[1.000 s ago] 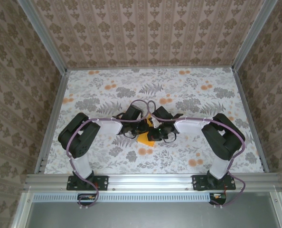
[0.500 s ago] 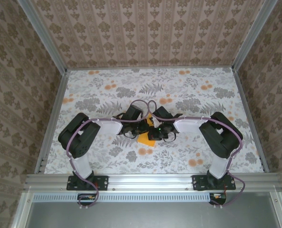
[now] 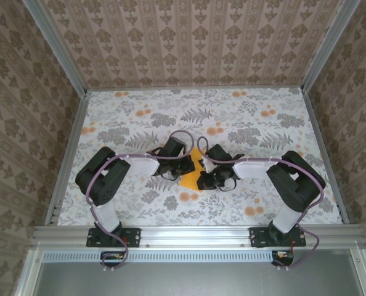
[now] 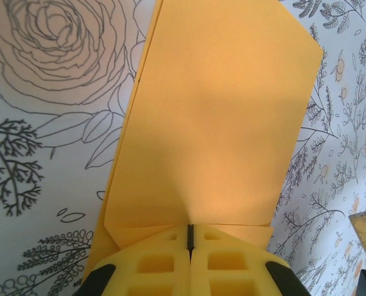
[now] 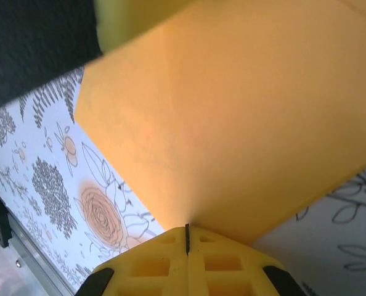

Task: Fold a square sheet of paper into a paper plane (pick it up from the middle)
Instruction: Fold the triangle a second time at the center of the table.

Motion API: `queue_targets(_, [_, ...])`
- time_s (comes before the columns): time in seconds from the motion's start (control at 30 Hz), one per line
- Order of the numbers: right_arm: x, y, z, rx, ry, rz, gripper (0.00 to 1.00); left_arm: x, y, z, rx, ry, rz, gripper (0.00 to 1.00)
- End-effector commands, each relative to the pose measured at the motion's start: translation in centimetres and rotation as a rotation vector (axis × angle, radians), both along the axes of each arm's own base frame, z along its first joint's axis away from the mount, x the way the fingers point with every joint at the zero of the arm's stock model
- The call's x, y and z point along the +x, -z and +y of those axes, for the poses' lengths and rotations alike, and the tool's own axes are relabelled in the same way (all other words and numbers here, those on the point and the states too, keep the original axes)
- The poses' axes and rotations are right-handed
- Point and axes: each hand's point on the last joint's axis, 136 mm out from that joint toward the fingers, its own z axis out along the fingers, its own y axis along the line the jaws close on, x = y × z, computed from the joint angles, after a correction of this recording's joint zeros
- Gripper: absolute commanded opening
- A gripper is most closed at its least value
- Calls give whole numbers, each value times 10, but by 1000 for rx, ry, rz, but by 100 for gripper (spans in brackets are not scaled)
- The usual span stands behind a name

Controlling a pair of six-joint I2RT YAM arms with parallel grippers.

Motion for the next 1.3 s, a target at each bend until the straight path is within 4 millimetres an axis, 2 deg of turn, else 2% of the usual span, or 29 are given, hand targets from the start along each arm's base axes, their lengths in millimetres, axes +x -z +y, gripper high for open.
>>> queue_targets(0.0, [-41,12,-21,-74,-42,143,3,-38,60,51,240,-36,165,1])
queue_targets(0.23, [0,-27,5,11,5,5,3,-38,58,48,230,-33,161,1])
queue_targets(0.37, [17,-22,12,-5,39,-13,3,-37,57,47,227,-32,160,1])
queue_targets(0.5, [25,-11,13,-28,58,-10,3,-37,56,46,225,-32,160,1])
queue_targets(0.6, [24,-3,9,-53,60,-4,3,-37,56,46,225,-32,161,1])
queue_targets(0.73, [12,9,0,-80,53,29,2,-37,57,48,229,-36,163,1])
queue_targets(1.0, [-36,24,-30,-111,36,113,2,-37,58,52,255,-37,161,1])
queue_targets(1.07, [-36,21,-32,-99,43,93,2,-36,57,50,250,-34,158,1])
queue_targets(1.27, [-7,-14,-12,-14,80,-18,2,-32,48,43,229,-17,137,1])
